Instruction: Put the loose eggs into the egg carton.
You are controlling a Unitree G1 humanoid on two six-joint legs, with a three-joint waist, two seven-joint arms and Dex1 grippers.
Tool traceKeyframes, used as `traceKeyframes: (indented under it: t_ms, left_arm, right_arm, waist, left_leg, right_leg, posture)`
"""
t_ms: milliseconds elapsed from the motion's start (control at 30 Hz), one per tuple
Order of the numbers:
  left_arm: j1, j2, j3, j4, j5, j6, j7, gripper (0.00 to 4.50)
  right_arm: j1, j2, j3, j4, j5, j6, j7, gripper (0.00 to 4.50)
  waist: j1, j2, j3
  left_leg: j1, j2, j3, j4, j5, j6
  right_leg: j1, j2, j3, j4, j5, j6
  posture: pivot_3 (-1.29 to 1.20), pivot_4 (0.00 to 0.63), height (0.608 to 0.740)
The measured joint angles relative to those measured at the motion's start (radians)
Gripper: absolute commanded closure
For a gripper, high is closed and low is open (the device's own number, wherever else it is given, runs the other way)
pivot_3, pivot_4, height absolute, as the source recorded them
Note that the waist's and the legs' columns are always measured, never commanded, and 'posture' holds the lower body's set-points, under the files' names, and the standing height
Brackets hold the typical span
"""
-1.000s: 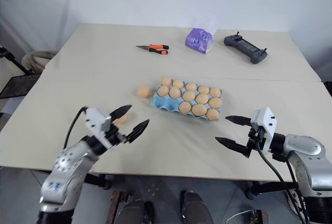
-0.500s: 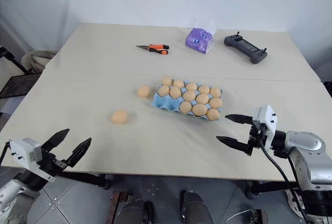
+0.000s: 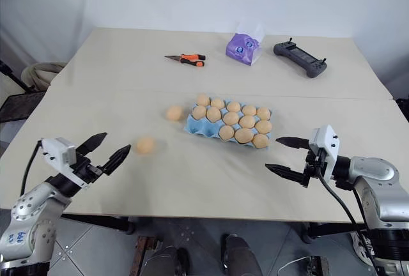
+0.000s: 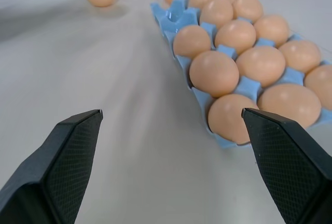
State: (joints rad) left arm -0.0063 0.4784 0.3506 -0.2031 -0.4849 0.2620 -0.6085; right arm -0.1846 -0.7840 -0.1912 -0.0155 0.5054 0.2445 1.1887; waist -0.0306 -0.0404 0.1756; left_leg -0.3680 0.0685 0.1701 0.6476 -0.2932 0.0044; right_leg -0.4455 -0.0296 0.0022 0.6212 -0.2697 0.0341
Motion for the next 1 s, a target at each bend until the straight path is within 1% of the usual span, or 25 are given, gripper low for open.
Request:
traceKeyframes:
  t_ms: [267, 367, 500, 600, 700, 900, 1000]
  left_arm:
    - [-0.093, 0.008, -0.098, 0.177, 0.057, 0.021, -0.022, 0.02]
    - [-0.117, 0.008, -0.122, 0.217, 0.067, 0.022, -0.031, 0.02]
    - [-0.155, 0.008, -0.144, 0.259, 0.084, 0.024, -0.038, 0.93]
    - [-0.167, 0.008, -0.155, 0.274, 0.094, 0.019, -0.050, 1.91]
    - [-0.169, 0.008, -0.155, 0.287, 0.097, 0.008, -0.059, 2.79]
    - [-0.172, 0.006, -0.156, 0.284, 0.098, -0.015, -0.079, 2.79]
    - [-0.175, 0.006, -0.174, 0.207, 0.075, 0.024, -0.096, 2.79]
  right_arm:
    - [0.004, 0.000, 0.000, -0.002, -0.004, 0.003, -0.004, 0.00]
    - [0.004, 0.000, 0.000, -0.003, -0.006, 0.004, -0.004, 0.00]
    - [0.004, 0.000, 0.000, -0.003, -0.009, 0.007, -0.004, 0.00]
    - [0.005, 0.000, 0.000, -0.004, -0.010, 0.014, -0.007, 0.00]
    - [0.007, 0.000, 0.000, -0.013, -0.010, 0.018, -0.012, 0.00]
    - [0.019, 0.000, 0.000, -0.019, -0.010, 0.019, -0.017, 0.00]
    - [0.023, 0.000, 0.000, -0.020, -0.010, 0.018, -0.023, 0.00]
  waist:
    - [0.001, 0.000, 0.000]
    - [0.001, 0.000, 0.000]
    - [0.002, 0.000, 0.000]
    - [0.001, 0.000, 0.000]
    - [0.002, 0.000, 0.000]
    - [0.002, 0.000, 0.000]
    - [0.002, 0.000, 0.000]
  left_leg:
    - [0.000, 0.001, 0.000, 0.001, 0.000, -0.001]
    - [0.000, 0.001, 0.000, 0.001, 0.000, -0.001]
    - [0.000, 0.001, -0.001, 0.001, 0.000, -0.001]
    - [0.000, 0.001, -0.001, 0.000, 0.000, -0.001]
    - [0.000, 0.001, -0.001, 0.000, 0.000, -0.001]
    - [0.000, 0.001, -0.001, 0.001, 0.000, -0.001]
    - [-0.001, 0.001, -0.001, 0.001, 0.000, -0.001]
  right_leg:
    - [0.000, 0.001, 0.000, 0.001, 0.000, -0.001]
    - [0.000, 0.001, -0.001, 0.001, 0.000, 0.000]
    - [0.000, 0.001, -0.001, 0.001, 0.000, 0.000]
    - [0.000, 0.001, -0.001, 0.001, 0.000, 0.000]
    - [0.000, 0.001, -0.001, 0.001, 0.000, 0.000]
    - [0.000, 0.000, -0.001, 0.001, 0.000, 0.000]
    - [0.000, 0.000, -0.001, 0.001, 0.000, 0.000]
  posture:
    - [0.00, 0.150, 0.740]
    - [0.00, 0.150, 0.740]
    - [0.00, 0.150, 0.740]
    - [0.00, 0.150, 0.740]
    - [0.00, 0.150, 0.740]
    - [0.00, 0.150, 0.740]
    - [0.00, 0.150, 0.740]
